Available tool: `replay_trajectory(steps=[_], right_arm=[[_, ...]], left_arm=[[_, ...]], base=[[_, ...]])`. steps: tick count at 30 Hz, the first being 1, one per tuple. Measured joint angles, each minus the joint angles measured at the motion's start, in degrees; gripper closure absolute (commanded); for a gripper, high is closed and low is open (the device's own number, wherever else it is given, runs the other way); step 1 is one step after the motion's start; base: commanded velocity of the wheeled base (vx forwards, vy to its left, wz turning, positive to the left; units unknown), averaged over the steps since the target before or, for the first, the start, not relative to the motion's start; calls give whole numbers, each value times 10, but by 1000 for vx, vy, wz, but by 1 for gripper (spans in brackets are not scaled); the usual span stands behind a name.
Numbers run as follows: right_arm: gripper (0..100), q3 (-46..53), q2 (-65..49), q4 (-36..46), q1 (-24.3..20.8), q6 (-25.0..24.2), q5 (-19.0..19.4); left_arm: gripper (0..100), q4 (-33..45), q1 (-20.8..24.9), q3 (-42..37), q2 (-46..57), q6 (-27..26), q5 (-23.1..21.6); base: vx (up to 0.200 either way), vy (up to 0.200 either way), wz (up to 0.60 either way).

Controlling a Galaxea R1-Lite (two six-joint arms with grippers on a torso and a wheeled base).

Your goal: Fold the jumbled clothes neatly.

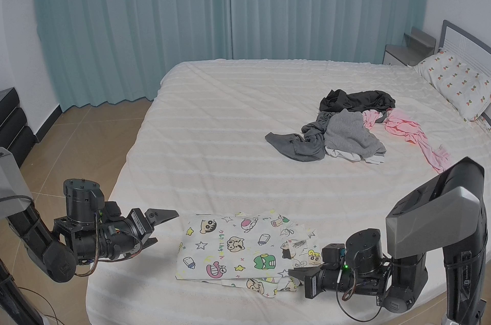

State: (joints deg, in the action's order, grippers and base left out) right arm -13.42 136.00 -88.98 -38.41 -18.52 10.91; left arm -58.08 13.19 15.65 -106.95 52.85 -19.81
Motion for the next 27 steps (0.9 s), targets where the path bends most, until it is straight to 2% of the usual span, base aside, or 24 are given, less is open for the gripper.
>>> replay_trajectory(steps=[9, 14, 15, 18, 23, 27], right_arm=[[100, 33, -8, 0, 0, -8, 4], [100, 28, -7, 0, 2, -43, 6], [0, 27, -7, 0, 3, -50, 7], [0, 28, -8, 0, 8, -59, 20], [0, 31, -14, 0, 36, -72, 75], [0, 19, -22, 0, 52, -130, 83]], left_arm=[[0, 0, 0, 0, -1, 0, 2], [0, 0, 0, 0, -1, 0, 2], [0, 0, 0, 0, -1, 0, 1], [0, 0, 0, -1, -1, 0, 1], [0, 0, 0, -1, -1, 0, 1], [0, 0, 0, -1, -1, 0, 2]], base=[[0, 0, 0], [0, 0, 0], [0, 0, 0], [0, 0, 0], [0, 0, 0], [0, 0, 0]])
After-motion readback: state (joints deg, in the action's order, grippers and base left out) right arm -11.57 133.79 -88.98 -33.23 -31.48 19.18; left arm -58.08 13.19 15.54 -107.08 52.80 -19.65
